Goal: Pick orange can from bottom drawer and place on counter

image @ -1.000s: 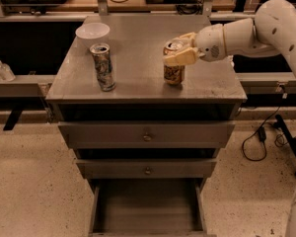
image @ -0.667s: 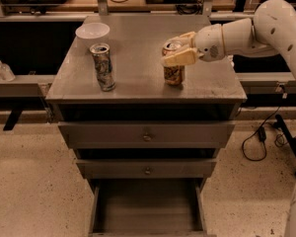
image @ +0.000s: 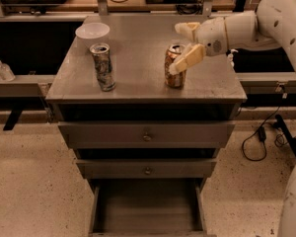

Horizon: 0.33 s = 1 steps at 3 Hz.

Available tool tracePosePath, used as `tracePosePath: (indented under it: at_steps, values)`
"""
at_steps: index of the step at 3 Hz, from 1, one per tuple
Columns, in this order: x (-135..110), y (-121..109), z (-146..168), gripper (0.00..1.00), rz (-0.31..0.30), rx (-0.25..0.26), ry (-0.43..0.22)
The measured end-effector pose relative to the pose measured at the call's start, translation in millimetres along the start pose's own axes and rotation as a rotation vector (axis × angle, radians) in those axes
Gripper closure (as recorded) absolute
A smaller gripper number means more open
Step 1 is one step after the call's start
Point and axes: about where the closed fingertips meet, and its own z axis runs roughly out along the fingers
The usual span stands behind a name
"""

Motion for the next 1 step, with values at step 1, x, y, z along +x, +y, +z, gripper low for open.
tracePosePath:
  at_steps: [1]
  values:
    - [-21.8,4.6,-29.3,0.00,-0.132,0.017,0.031]
